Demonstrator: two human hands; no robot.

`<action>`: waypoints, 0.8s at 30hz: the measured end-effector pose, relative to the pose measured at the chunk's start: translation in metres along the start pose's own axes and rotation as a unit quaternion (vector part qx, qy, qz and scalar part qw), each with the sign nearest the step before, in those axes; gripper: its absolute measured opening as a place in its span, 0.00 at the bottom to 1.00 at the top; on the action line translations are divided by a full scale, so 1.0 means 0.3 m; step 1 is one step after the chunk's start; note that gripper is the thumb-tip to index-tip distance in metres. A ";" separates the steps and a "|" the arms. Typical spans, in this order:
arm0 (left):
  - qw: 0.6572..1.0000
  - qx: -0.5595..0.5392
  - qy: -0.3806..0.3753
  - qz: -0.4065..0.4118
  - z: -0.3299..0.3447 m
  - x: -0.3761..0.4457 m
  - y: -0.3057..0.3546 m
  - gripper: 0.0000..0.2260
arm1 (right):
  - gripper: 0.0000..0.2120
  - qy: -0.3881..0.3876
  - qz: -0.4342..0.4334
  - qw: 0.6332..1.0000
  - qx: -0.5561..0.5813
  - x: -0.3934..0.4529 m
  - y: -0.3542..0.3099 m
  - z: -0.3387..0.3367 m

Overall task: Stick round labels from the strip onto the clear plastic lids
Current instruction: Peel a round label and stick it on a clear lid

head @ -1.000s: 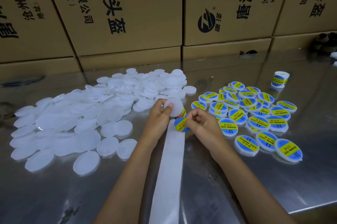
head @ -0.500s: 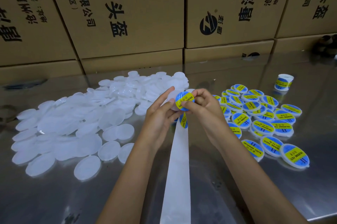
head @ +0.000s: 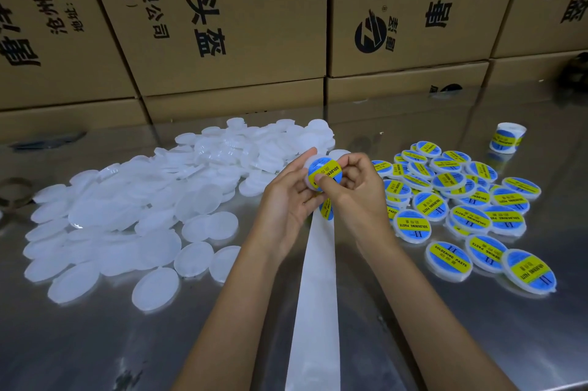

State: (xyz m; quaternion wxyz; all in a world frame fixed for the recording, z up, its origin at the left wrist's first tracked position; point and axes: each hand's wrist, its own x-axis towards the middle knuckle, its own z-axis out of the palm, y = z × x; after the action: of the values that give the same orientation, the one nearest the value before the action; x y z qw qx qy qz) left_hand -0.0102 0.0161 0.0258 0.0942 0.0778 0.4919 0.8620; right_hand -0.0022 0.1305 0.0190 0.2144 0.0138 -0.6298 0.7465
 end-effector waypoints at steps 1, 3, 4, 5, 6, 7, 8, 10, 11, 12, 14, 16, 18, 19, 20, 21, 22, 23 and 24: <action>1.000 0.004 0.000 0.000 0.001 -0.002 0.001 0.16 | 0.15 0.001 -0.003 1.000 0.000 -0.001 0.000 0.000; 1.000 0.008 0.002 0.000 0.004 -0.004 0.003 0.16 | 0.15 0.002 -0.007 1.000 -0.005 -0.002 0.002 0.000; 1.000 0.009 0.003 -0.001 0.006 -0.005 0.003 0.17 | 0.15 0.002 -0.010 1.000 -0.010 -0.003 0.003 -0.002; 1.000 0.011 0.004 -0.001 0.006 -0.005 0.004 0.17 | 0.15 0.003 -0.011 1.000 -0.015 -0.003 0.005 -0.003; 1.000 0.015 0.005 -0.001 0.007 -0.006 0.004 0.17 | 0.15 0.004 -0.013 1.000 -0.018 -0.003 0.006 -0.004; 1.000 0.020 0.006 0.000 0.008 -0.007 0.004 0.16 | 0.15 0.005 -0.015 1.000 -0.021 -0.003 0.007 -0.004; 1.000 0.026 0.006 0.001 0.010 -0.009 0.004 0.16 | 0.15 0.006 -0.018 0.999 -0.026 -0.002 0.009 -0.004; 0.999 0.035 0.006 0.003 0.015 -0.011 0.003 0.16 | 0.15 0.010 -0.023 0.999 -0.034 -0.001 0.012 -0.003; 0.999 0.036 0.006 0.003 0.017 -0.012 0.003 0.17 | 0.15 0.012 -0.025 0.999 -0.037 -0.001 0.013 -0.002; 0.999 0.037 0.007 0.004 0.020 -0.013 0.003 0.17 | 0.15 0.015 -0.026 0.999 -0.040 -0.001 0.014 -0.002; 0.999 0.047 0.010 0.011 0.024 -0.015 0.003 0.17 | 0.15 0.020 -0.031 0.998 -0.046 -0.003 0.016 -0.001; 0.998 0.062 0.020 0.019 0.032 -0.017 -0.003 0.17 | 0.15 0.024 -0.040 0.997 -0.061 -0.006 0.021 0.000; 0.997 0.065 0.035 0.024 0.040 -0.018 -0.012 0.17 | 0.15 0.032 -0.054 0.994 -0.089 -0.011 0.029 -0.001; 0.997 0.058 0.042 0.025 0.042 -0.017 -0.014 0.17 | 0.15 0.040 -0.061 0.992 -0.107 -0.012 0.033 -0.001; 0.997 0.046 0.047 0.027 0.042 -0.016 -0.012 0.17 | 0.16 0.049 -0.066 0.989 -0.122 -0.013 0.037 -0.002; 0.998 0.028 0.046 0.027 0.041 -0.016 -0.008 0.17 | 0.19 0.058 -0.067 0.987 -0.132 -0.013 0.041 -0.004; 0.999 0.004 0.041 0.027 0.039 -0.017 -0.002 0.16 | 0.21 0.065 -0.064 0.986 -0.142 -0.012 0.046 -0.008; 0.999 -0.023 0.033 0.026 0.036 -0.019 0.004 0.16 | 0.23 0.067 -0.058 0.985 -0.151 -0.012 0.049 -0.011; 0.998 -0.053 0.022 0.022 0.034 -0.021 0.009 0.15 | 0.25 0.064 -0.053 0.983 -0.161 -0.012 0.052 -0.012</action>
State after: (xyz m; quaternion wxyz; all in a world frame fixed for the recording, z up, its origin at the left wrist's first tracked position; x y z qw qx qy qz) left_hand -0.0019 0.0217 0.0332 0.0683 0.0640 0.4456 0.8903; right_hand -0.0032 0.1311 0.0027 0.2929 -0.0351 -0.7252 0.6222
